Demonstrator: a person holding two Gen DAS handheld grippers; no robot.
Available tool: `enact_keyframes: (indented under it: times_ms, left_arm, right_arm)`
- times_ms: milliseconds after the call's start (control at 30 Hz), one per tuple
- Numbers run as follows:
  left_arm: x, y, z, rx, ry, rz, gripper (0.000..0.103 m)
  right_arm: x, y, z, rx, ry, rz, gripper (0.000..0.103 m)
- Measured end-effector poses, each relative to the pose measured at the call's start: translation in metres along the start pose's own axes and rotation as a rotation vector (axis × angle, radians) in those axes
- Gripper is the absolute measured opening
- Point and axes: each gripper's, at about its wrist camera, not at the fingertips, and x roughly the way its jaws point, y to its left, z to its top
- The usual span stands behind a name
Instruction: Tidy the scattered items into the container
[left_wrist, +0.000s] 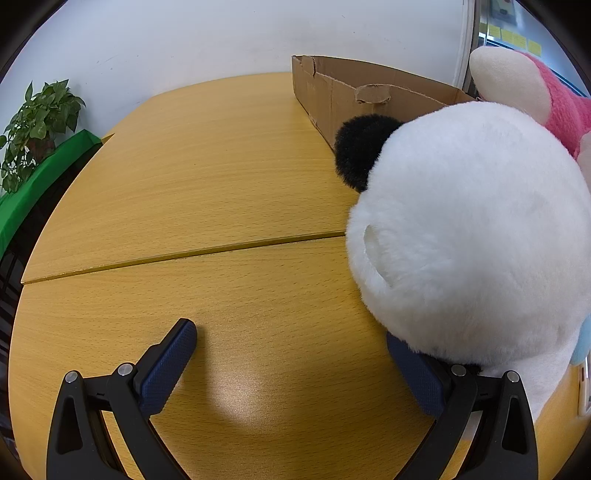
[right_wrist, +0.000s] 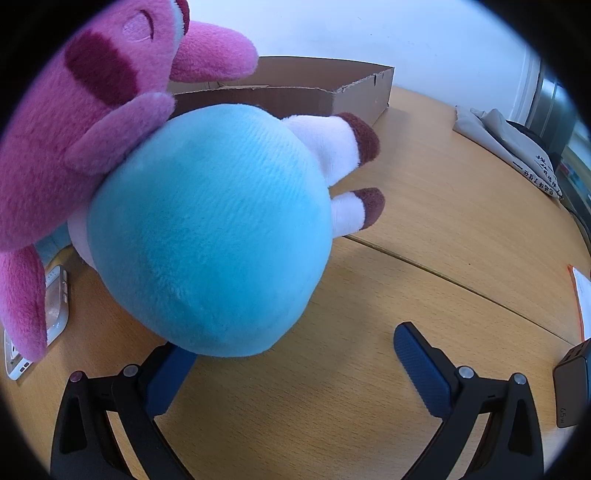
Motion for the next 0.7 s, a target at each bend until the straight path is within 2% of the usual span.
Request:
enact_keyframes:
  times_ms: [700]
  left_arm:
    - [-0.0014,-0.0045,-0.002,-0.003,0.0,0.002,0.103]
  right_arm:
    - [0.0025,0.0086,0.0034,-0.011,0.0,0.008,0.103]
